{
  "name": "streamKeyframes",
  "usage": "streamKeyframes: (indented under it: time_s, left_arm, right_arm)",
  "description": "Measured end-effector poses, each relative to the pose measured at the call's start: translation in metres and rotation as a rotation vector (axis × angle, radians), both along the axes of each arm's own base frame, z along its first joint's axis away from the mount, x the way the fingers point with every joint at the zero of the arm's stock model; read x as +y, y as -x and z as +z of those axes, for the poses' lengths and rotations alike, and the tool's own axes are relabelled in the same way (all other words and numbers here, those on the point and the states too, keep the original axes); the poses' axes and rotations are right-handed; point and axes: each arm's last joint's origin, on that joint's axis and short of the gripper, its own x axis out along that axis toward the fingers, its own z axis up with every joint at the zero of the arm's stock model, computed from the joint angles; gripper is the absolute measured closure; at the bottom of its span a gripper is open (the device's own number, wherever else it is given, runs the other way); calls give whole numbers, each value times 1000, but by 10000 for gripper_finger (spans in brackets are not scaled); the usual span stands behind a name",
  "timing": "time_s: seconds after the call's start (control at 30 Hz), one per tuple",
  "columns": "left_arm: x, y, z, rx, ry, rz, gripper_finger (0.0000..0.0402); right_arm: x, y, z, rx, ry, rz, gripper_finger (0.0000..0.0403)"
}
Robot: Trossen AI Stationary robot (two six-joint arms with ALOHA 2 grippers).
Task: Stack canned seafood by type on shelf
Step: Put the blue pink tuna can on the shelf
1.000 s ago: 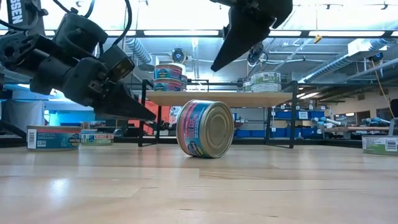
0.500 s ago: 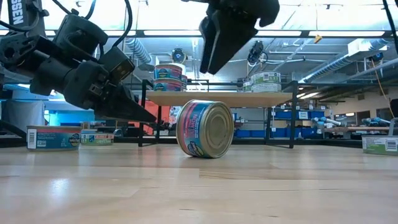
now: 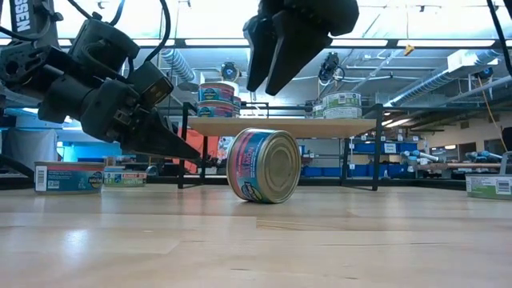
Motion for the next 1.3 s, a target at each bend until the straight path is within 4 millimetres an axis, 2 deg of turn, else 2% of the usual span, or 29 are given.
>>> streamKeyframes:
  time_s: [0.33,0.43,0.6,0.93,1.3]
  left_arm:
    - [0,0,0,-2,-4,-2,394]
    - [0,0,0,-2,-3,-1,394]
    - [0,0,0,0,-2,-1,394]
    - [0,0,-1,11,-1,0,394]
    - [0,0,-1,15,-1,0,394]
  right_arm:
    - [1,0,0,12,-26,50,54]
    - [1,-3,-8,33,-49,79,55]
    - [4,-11,-33,99,-16,139,55]
    - [5,-13,-49,175,1,185,56]
    - [6,-13,-53,180,-67,187,118]
